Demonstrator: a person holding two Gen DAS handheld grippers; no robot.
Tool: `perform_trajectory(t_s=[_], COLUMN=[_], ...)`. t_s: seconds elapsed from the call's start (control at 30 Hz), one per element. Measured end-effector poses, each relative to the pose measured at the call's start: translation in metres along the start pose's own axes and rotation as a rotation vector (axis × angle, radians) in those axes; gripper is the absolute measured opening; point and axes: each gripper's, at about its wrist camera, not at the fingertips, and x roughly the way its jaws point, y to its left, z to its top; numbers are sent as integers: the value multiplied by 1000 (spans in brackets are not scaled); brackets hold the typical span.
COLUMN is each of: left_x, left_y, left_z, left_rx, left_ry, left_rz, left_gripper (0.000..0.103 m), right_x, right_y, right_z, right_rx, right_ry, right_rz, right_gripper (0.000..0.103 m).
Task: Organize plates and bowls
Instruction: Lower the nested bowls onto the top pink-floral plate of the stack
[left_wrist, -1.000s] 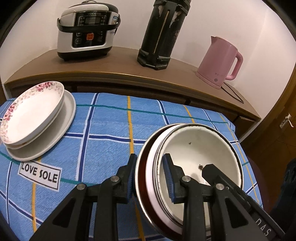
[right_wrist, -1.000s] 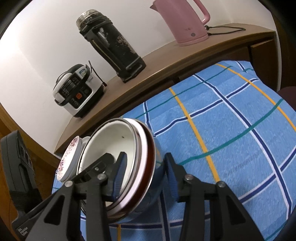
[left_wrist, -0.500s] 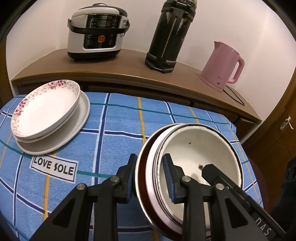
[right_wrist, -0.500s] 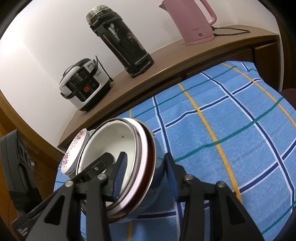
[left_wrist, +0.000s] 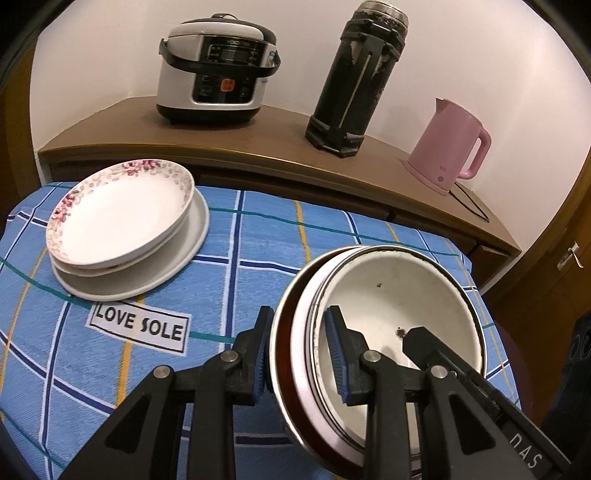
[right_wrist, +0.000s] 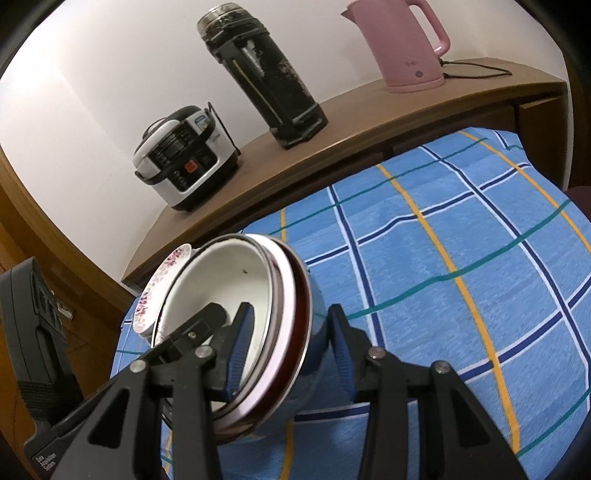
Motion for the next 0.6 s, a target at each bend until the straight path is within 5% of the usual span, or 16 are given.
perform_trajectory(t_s=[0.6], left_x=[-21], left_y=[42], left_z=[-3], left_rx=[-47], left_ry=[-22], left_rz=[24], left_gripper=[31], right_x=[9], right_y=[39], right_z=[-17], right_rx=[-49], right_ry=[30], right_rz=[23], right_gripper=[42])
